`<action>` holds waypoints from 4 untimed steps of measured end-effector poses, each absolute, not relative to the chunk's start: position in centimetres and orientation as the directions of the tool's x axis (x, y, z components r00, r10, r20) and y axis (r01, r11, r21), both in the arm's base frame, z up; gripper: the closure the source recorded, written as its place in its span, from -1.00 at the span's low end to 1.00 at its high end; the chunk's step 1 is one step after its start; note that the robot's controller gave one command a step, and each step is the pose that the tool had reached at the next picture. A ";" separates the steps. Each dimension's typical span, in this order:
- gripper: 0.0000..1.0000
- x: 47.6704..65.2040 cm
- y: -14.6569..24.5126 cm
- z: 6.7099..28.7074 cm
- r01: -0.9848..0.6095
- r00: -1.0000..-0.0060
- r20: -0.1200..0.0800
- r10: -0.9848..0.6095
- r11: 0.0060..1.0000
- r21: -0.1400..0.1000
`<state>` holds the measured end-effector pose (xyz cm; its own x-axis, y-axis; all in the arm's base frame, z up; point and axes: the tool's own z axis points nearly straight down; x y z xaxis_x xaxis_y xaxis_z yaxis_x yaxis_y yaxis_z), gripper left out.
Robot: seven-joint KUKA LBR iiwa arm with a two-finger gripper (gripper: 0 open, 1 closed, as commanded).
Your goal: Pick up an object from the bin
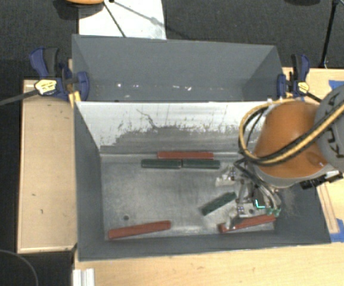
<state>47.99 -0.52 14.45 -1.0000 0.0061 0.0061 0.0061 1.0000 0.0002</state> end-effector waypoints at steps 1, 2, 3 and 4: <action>-1.00 48.2 -0.5 14.8 0.006 -1.000 -0.002 0.006 1.000 0.000; 1.00 51.2 -2.1 7.4 -0.228 -0.974 -0.008 -0.228 0.974 -0.001; 1.00 51.2 -2.1 7.4 -0.228 -0.974 -0.008 -0.228 0.974 -0.001; 1.00 51.2 -2.1 7.4 -0.228 -0.974 -0.008 -0.228 0.974 -0.001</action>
Offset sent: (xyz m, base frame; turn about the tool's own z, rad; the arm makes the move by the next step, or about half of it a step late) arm 0.0284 -0.0163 -0.0745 -0.2370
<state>51.17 -2.10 7.45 -0.9737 -0.2277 -0.0081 -0.2277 0.9737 -0.0006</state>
